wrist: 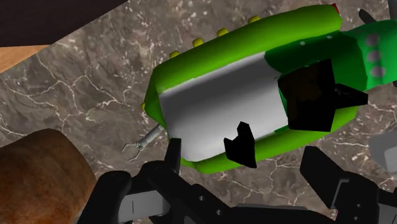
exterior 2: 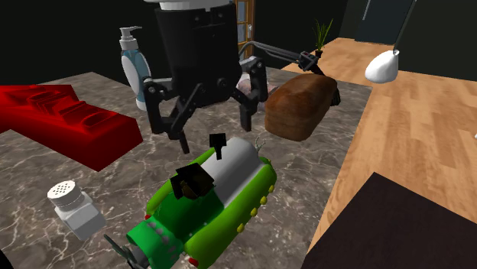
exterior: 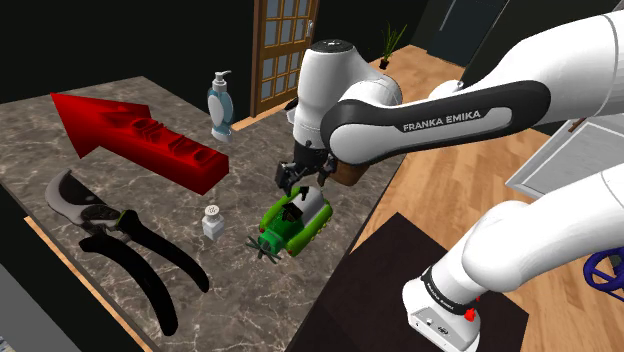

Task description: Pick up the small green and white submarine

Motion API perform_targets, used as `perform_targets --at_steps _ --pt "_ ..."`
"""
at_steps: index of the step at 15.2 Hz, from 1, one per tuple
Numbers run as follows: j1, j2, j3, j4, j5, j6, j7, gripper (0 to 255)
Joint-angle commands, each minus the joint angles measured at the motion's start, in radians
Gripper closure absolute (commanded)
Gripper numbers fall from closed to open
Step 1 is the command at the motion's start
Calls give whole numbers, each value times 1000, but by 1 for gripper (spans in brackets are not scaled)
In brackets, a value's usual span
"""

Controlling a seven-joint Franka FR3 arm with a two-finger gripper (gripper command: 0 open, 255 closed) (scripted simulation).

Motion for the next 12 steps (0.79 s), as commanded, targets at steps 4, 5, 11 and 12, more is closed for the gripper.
perform_targets --at_steps 4,5,11,12 --pt "0 3 1 -5 -1 9 1 255" --pt "0 3 1 -5 -1 9 1 255" --pt "0 3 2 -6 0 9 2 255" --pt "1 -4 -1 3 2 -6 -1 255"
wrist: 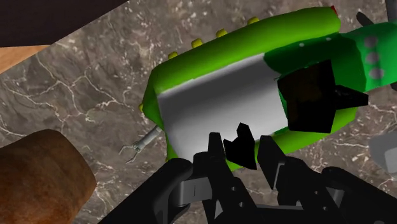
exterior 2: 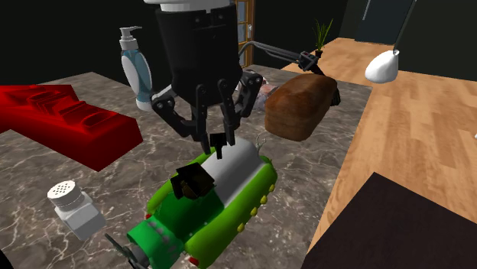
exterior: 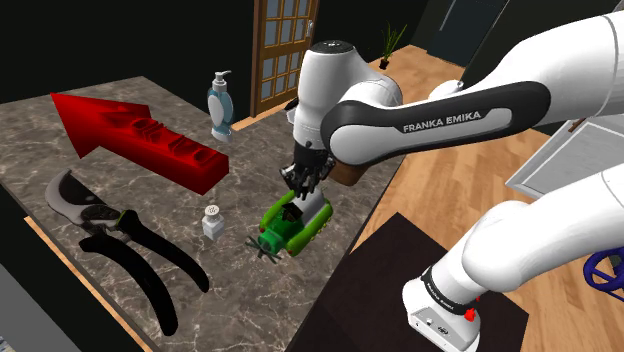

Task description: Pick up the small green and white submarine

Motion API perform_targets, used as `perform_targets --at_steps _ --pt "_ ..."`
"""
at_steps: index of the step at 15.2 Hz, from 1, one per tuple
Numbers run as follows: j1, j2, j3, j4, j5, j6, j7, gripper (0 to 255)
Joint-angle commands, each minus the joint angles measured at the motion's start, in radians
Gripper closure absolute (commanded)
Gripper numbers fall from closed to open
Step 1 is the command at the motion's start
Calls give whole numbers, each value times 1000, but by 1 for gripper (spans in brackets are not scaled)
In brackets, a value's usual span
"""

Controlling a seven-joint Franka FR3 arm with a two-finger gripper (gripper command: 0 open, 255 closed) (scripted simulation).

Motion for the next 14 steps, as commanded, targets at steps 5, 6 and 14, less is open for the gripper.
perform_targets --at_steps 5,6,14 --pt "2 -31 -14 52 7 -81 -13 255" --pt "2 -36 -17 61 8 -95 -15 255" --pt "2 -65 -35 146 11 -206 -28 255"
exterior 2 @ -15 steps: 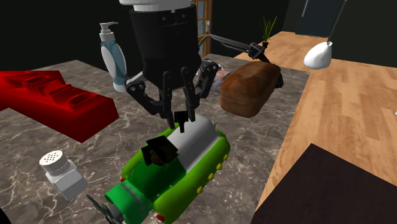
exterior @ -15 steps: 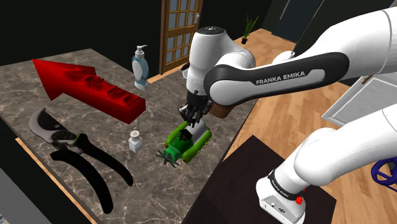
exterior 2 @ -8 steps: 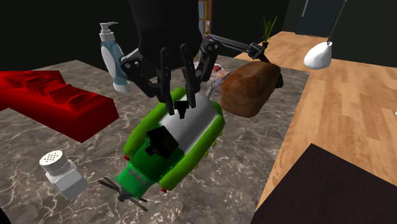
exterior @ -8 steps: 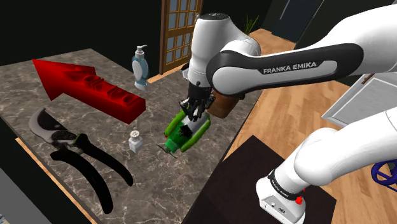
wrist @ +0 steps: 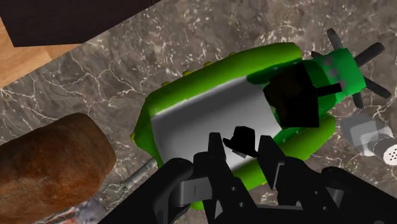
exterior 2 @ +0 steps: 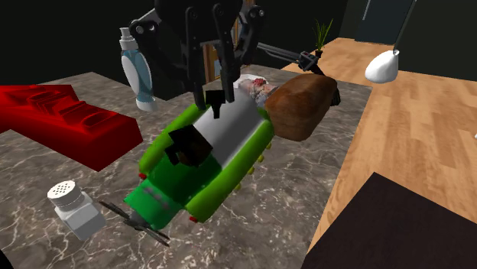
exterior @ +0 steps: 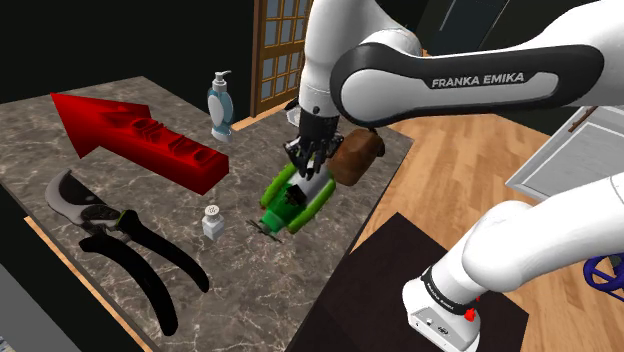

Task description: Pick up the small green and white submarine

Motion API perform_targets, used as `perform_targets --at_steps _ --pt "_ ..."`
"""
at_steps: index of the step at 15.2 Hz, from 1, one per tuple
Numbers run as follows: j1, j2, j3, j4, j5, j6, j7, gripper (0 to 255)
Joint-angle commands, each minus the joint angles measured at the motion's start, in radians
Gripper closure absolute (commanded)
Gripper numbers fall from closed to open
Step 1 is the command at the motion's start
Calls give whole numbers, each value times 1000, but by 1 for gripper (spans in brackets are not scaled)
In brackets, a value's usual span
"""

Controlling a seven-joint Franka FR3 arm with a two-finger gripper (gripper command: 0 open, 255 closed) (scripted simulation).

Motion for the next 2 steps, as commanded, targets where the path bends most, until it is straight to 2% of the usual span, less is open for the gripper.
perform_targets --at_steps 1,2 --pt "-1 -4 -4 14 0 -16 -3 255" --pt "-1 -4 -4 14 0 -16 -3 255"
